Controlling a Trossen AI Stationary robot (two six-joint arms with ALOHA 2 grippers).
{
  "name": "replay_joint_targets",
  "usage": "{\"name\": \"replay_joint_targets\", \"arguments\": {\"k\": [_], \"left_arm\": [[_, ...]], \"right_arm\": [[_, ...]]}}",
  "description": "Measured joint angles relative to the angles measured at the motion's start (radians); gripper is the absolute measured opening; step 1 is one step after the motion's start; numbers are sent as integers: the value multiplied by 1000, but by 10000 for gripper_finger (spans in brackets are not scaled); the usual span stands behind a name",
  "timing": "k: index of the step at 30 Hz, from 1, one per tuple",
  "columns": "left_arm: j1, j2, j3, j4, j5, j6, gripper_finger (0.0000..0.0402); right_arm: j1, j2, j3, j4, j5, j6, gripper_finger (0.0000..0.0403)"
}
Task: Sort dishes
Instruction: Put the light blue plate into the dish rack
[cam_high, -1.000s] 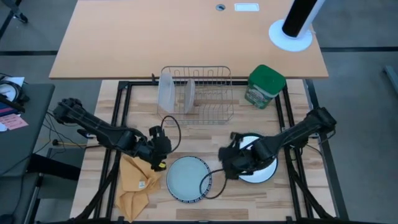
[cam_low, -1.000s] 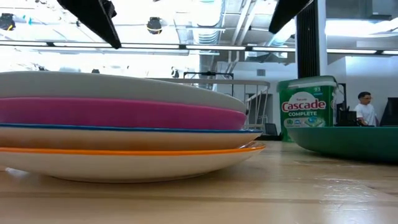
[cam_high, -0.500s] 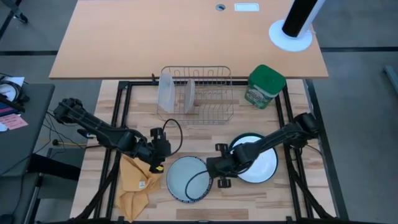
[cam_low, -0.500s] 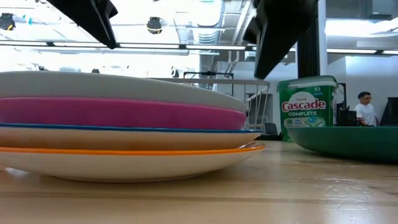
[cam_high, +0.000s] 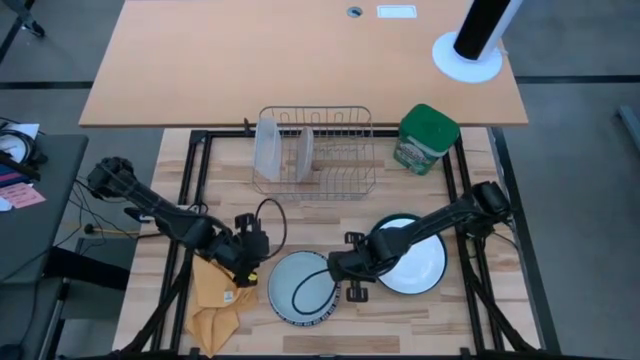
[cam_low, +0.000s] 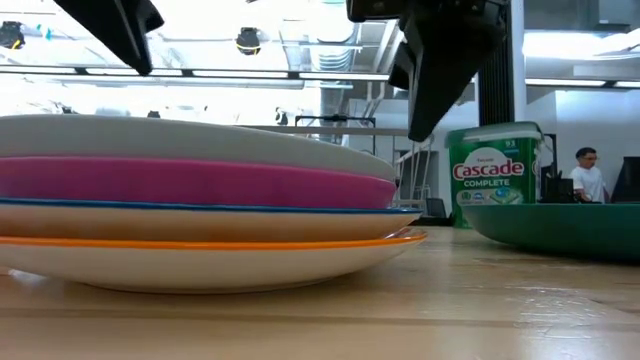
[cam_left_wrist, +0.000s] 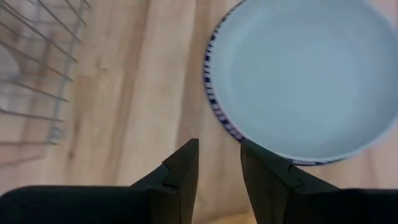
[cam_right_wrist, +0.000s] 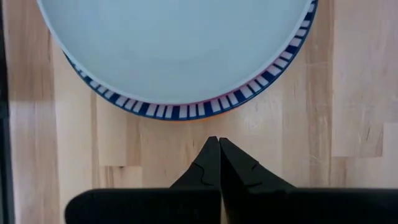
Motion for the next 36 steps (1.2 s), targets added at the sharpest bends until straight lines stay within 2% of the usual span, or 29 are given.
{"name": "replay_joint_targets", "arguments": {"k": [6, 9, 17, 25, 36], "left_arm": [[-81, 1, 0, 19, -1, -87, 114], [-112, 16, 0, 78, -25, -105, 114], [-163, 138, 0, 235, -50, -42, 114], [-160, 285, 0, 235, 56, -7, 114], [-124, 376, 0, 235, 139, 33, 114]], "right_arm": [[5, 5, 0, 37, 9, 38, 0], [31, 5, -7, 89, 70, 94, 0], [109, 2, -10, 108, 102, 54, 0], [138, 5, -10, 122, 193, 21, 0], [143, 6, -10, 126, 199, 24, 0]]}}
